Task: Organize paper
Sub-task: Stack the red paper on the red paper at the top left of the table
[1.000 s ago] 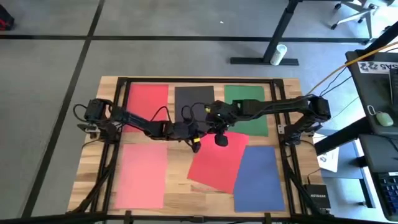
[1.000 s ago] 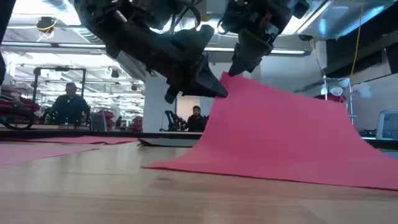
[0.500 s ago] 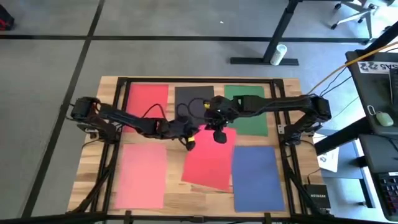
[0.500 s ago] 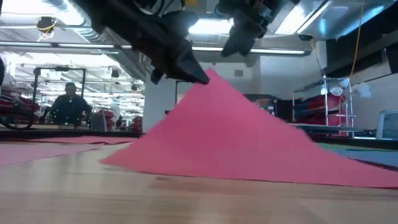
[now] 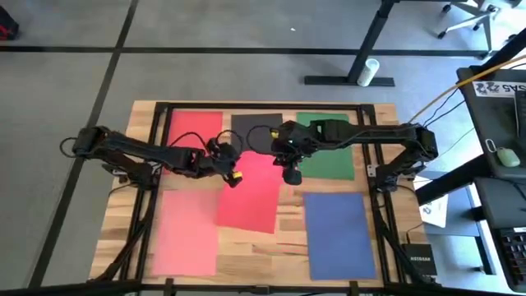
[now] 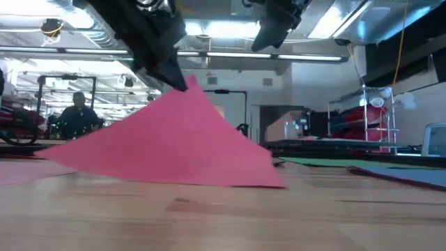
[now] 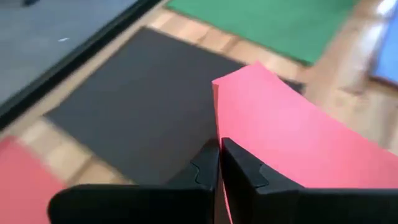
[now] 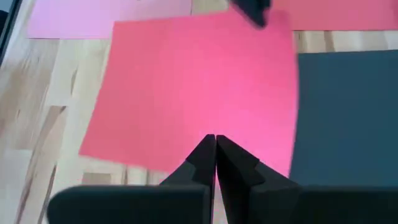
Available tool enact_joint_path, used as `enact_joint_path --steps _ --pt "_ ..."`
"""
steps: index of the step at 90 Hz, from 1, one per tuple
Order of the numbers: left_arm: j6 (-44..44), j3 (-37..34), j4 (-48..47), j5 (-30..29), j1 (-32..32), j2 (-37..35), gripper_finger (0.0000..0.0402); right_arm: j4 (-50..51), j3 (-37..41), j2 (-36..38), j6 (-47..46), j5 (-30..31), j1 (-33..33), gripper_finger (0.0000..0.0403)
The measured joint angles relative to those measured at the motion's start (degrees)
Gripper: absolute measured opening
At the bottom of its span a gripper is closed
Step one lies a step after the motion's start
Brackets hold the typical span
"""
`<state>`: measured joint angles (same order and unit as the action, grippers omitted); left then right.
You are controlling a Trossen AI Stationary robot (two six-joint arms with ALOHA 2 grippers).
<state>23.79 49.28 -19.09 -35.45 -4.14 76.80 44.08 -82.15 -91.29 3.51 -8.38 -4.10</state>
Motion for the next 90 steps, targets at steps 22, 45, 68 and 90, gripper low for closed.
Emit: enact_joint_path --steps 22,45,68,90 --pt "-1.7 0.0 -9.5 -3.6 5.8 -4.6 0.0 0.7 0.0 0.0 0.0 0.2 0.0 0.0001" --pt "-4.6 0.0 -17.5 -4.7 14.6 -5.7 0.0 1.0 0.0 0.0 0.0 0.2 0.0 0.0001" --pt "-6.1 0.0 -24.4 -4.8 23.0 -6.9 0.0 1.0 0.0 0.0 0.0 0.2 0.0 0.0001" --pt "-10.1 0.0 -28.0 -6.1 28.7 -11.5 0.0 1.0 0.0 0.0 0.2 0.1 0.0 0.0001"
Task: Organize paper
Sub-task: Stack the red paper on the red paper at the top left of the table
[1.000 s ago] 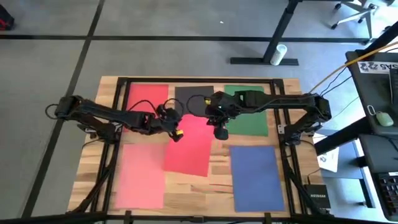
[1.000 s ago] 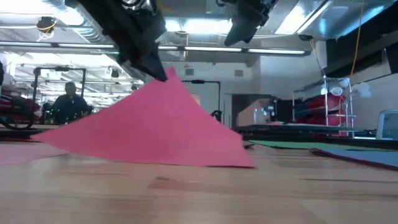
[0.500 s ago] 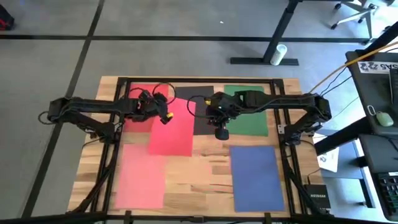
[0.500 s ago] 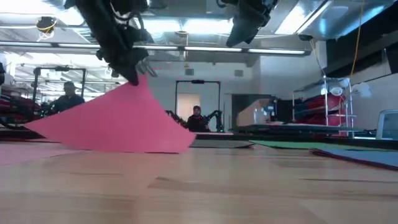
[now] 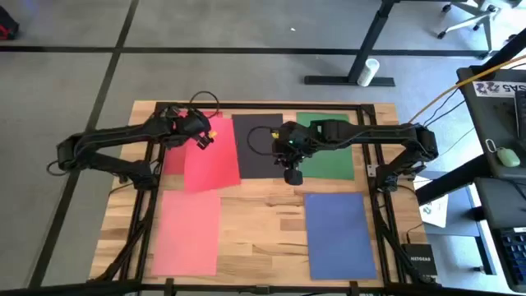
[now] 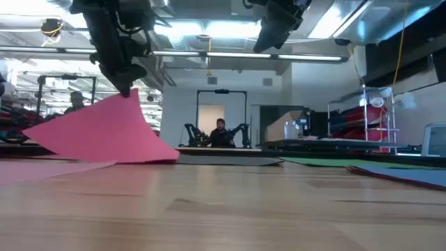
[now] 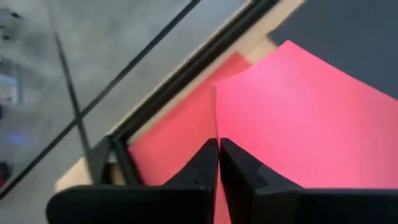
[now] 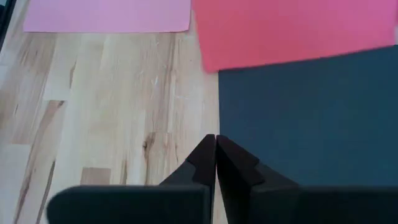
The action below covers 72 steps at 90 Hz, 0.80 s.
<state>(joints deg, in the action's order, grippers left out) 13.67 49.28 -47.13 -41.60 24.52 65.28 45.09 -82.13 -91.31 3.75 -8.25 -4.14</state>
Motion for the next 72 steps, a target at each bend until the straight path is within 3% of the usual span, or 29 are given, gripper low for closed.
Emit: enact_joint_path --steps 42,72 --pt "-12.1 0.0 -3.8 -1.2 13.3 -1.1 0.0 0.0 0.0 0.0 0.6 -0.1 0.0 0.0001" --pt "-23.4 0.0 -3.0 -2.9 16.6 0.3 0.0 0.0 0.0 0.0 1.0 -0.1 0.0 0.0001"
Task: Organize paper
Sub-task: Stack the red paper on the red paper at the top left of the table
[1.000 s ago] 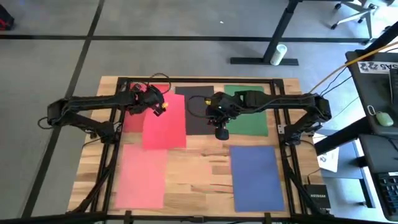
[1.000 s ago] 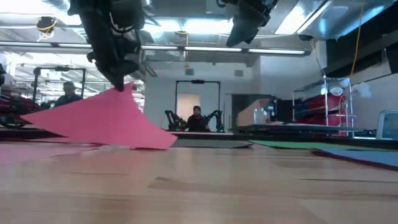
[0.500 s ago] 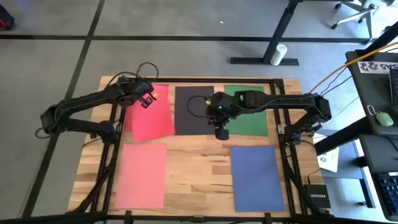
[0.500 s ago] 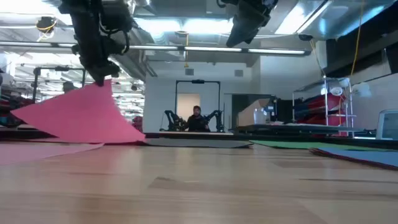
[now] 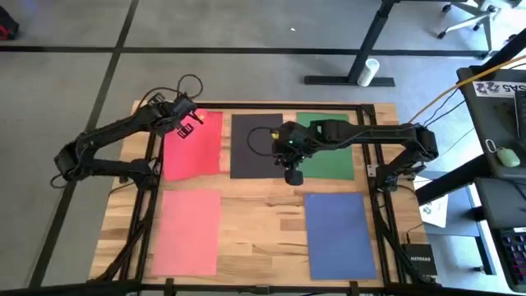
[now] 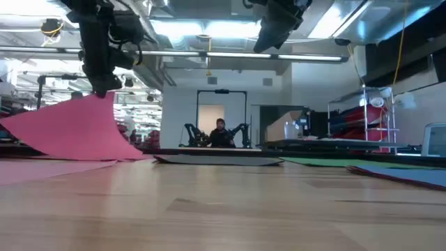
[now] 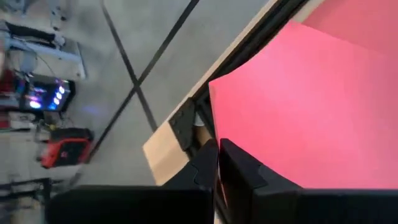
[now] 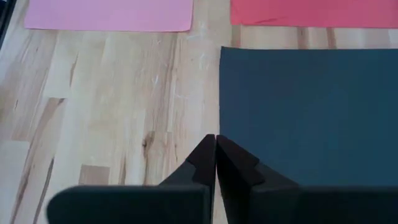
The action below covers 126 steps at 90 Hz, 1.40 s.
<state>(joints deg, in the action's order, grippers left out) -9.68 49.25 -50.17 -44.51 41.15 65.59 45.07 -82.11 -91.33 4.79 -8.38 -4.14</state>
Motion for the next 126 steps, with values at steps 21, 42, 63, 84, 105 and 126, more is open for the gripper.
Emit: enact_joint_path --steps 21,42,63,84,105,126 --pt "-5.4 0.0 3.6 -2.8 0.0 5.4 0.0 0.0 0.0 0.0 0.1 0.0 0.0 0.0001" --pt "-9.4 0.0 10.3 -4.0 0.0 8.1 0.0 0.0 0.0 0.0 0.2 0.0 0.0 0.0001" --pt "-9.9 0.0 11.6 -3.4 -0.1 8.0 0.0 0.0 0.0 0.0 0.4 -0.1 0.0 0.0001" --pt "-1.7 -0.1 5.6 -0.6 2.4 8.0 0.0 0.0 0.0 0.0 0.7 -0.1 0.0 0.0001" --pt "2.1 -0.1 4.8 2.0 6.4 8.0 0.0 0.0 0.0 0.0 0.6 -0.1 0.0 0.0001" --pt "3.5 -0.1 8.7 5.2 6.6 7.9 0.0 0.0 0.0 0.0 0.6 -0.1 0.0 0.0001"
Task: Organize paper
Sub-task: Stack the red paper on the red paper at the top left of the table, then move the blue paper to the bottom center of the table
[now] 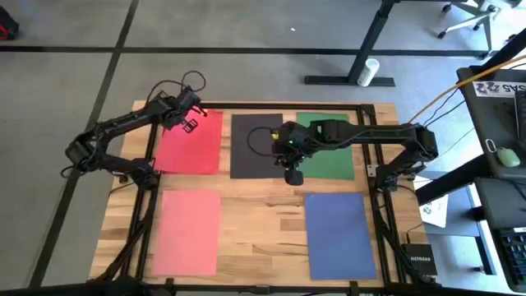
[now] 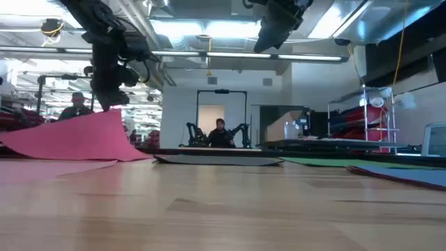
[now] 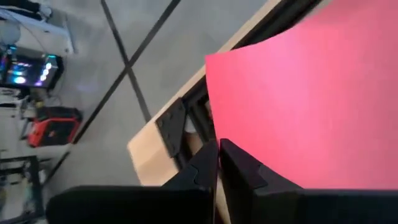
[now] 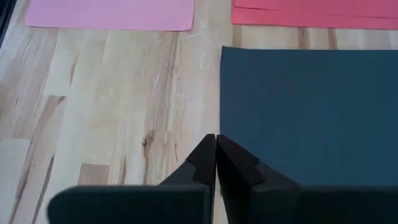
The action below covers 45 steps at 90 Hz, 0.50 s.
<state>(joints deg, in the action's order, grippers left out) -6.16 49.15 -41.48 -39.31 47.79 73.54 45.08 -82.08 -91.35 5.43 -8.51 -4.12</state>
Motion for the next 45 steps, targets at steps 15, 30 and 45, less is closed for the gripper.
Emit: enact_joint_path --steps 15,30,45 --pt "2.6 0.0 0.1 0.2 0.0 0.0 0.0 0.0 0.0 0.0 0.0 0.0 0.0 0.0001" --pt "4.5 -2.4 0.4 1.8 0.0 0.0 0.0 0.0 0.0 0.0 0.3 0.0 0.0 0.0001" --pt "6.0 -5.8 2.6 1.8 -0.8 0.0 0.0 0.0 0.0 0.0 0.6 0.0 0.0 0.0001"
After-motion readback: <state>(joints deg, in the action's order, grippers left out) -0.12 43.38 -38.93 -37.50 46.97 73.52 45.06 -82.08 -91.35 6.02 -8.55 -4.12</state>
